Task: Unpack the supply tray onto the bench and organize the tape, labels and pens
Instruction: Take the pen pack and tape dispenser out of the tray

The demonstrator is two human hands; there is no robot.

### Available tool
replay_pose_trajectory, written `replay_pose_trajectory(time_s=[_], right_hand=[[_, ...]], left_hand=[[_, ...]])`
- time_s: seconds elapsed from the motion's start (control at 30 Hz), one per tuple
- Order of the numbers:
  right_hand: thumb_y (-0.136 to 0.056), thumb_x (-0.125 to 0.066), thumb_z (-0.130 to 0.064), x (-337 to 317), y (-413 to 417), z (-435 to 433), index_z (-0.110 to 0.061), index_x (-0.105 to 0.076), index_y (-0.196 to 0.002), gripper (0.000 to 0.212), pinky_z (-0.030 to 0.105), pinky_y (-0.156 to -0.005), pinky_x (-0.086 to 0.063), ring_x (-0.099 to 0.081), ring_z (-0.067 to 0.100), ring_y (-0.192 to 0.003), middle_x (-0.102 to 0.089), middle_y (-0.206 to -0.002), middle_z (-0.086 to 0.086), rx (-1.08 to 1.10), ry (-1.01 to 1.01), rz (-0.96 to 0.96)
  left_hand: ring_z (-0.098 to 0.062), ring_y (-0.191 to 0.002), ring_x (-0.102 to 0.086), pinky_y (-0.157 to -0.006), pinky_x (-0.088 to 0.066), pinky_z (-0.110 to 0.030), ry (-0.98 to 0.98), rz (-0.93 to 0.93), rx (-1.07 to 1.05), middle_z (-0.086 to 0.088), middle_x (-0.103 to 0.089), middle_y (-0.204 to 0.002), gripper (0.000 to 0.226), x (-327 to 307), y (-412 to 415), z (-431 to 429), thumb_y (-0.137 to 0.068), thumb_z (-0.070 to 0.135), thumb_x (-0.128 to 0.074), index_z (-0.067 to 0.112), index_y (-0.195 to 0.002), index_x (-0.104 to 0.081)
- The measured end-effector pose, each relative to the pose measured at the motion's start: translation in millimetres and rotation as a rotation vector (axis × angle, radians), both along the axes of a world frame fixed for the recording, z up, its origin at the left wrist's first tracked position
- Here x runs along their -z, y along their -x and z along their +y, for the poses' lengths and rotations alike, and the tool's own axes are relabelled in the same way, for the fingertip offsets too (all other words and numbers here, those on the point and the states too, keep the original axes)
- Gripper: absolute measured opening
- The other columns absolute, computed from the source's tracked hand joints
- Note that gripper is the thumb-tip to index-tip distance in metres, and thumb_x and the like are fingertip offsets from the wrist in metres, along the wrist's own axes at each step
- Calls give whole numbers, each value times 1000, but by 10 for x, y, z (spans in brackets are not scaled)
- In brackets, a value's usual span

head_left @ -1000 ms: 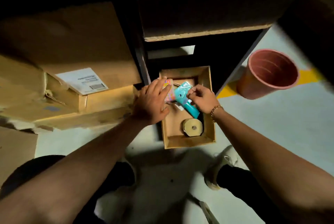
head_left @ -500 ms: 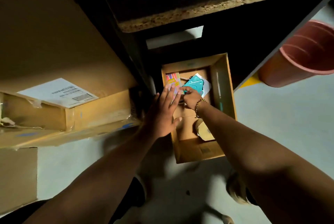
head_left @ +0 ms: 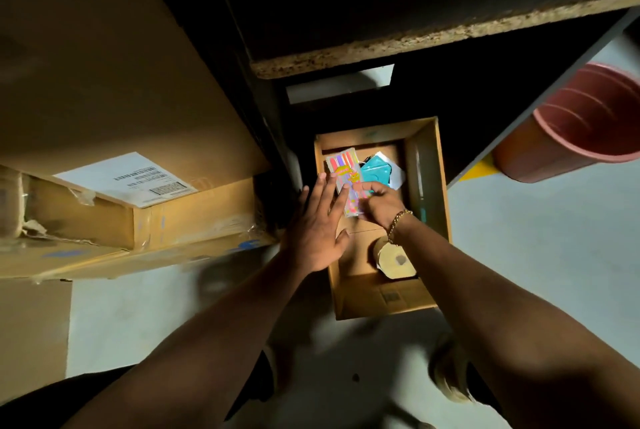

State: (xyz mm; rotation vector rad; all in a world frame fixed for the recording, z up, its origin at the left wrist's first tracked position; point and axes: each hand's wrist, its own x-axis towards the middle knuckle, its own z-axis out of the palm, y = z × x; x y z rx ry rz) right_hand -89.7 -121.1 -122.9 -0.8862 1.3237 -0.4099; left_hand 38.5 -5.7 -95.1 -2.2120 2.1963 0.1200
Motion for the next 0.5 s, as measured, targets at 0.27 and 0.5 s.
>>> replay_pose_trajectory(time_s=[0.27,0.5], right_hand=[[-81,-50,15,-1056,572,754,-14,-72,-104,43,25,-51,-54,-63,30,-88,-64,-119,17,101,-73,-158],[-81,-54,15,-2415,710,1442,-16,-73,-101,42,26,-57,-57,-66,27,-80,-67,-113,21,21,59,-312]], left_hand=[[-27,-133,-46,-107,-38,-48,-186,777,-473,-1,-34,-154,69,-965,448,299,-88,49,-54,46,-148,-20],[-26,-118,-61,-97,-52,-45,-28,1349,-455,-6,-57,-136,66,-2260,557,875,-88,3,-62,46,-134,-42]])
